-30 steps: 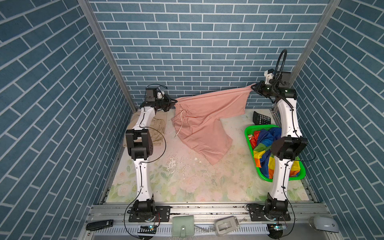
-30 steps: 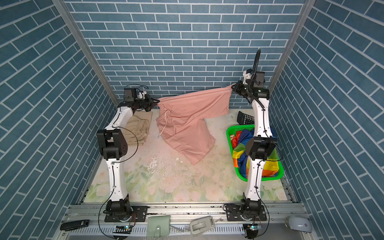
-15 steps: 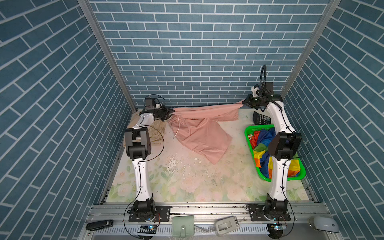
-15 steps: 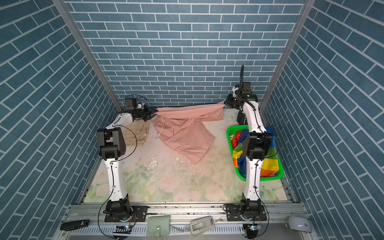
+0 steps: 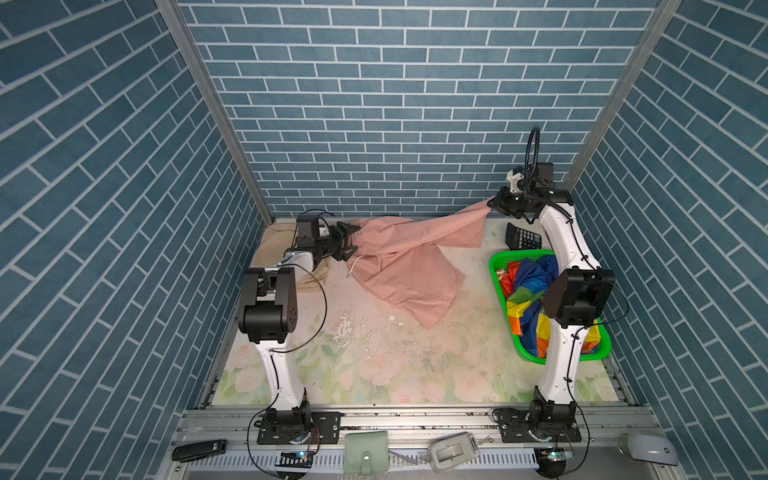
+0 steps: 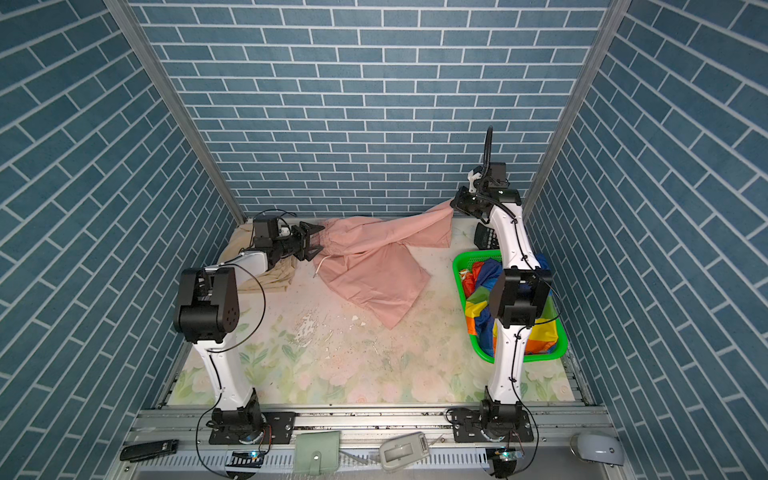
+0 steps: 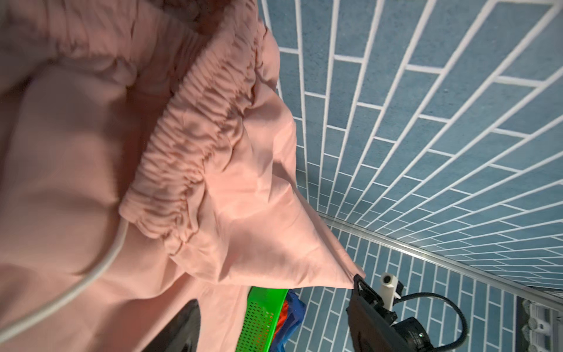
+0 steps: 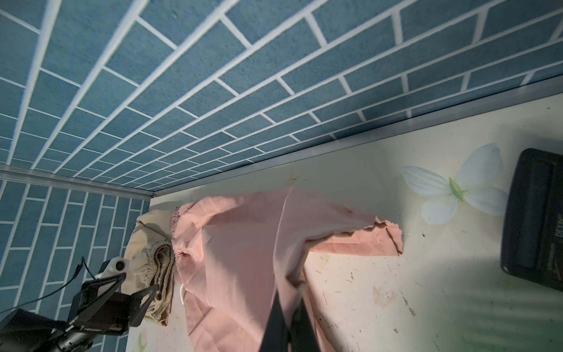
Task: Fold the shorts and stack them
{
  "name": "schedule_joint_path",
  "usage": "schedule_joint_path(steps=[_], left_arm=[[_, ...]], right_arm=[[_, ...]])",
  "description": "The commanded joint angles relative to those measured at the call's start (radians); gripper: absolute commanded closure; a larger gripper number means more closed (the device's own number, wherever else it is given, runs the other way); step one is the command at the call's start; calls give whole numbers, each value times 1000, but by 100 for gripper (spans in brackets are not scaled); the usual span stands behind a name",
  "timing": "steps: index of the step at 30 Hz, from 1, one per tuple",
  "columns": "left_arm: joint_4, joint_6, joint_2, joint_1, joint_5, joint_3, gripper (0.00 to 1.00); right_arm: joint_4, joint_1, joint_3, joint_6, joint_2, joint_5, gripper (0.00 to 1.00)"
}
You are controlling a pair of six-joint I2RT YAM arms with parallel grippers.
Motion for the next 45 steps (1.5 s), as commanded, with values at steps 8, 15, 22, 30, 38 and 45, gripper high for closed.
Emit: schedule_joint_path(steps=[8, 15, 22, 30, 38, 45], left_arm=[[393, -340, 1, -178, -277, -180, 26], [381, -328, 72, -236, -454, -116, 33], [391, -334, 98, -300, -545, -119, 35], [404, -370, 141, -363, -628, -56, 35], [440, -420, 204, -446, -702, -18, 35], [438, -451, 302, -485, -754, 114, 35]], right_arm=[[143, -7, -182, 26, -129, -18, 100], [189, -29, -254, 53, -188, -55, 100], [240, -65, -263, 114, -207, -89, 100], [269, -64, -243, 150, -191, -107, 100], [288, -64, -221, 176, -179, -114, 100], [289, -61, -220, 181, -184, -115, 100]])
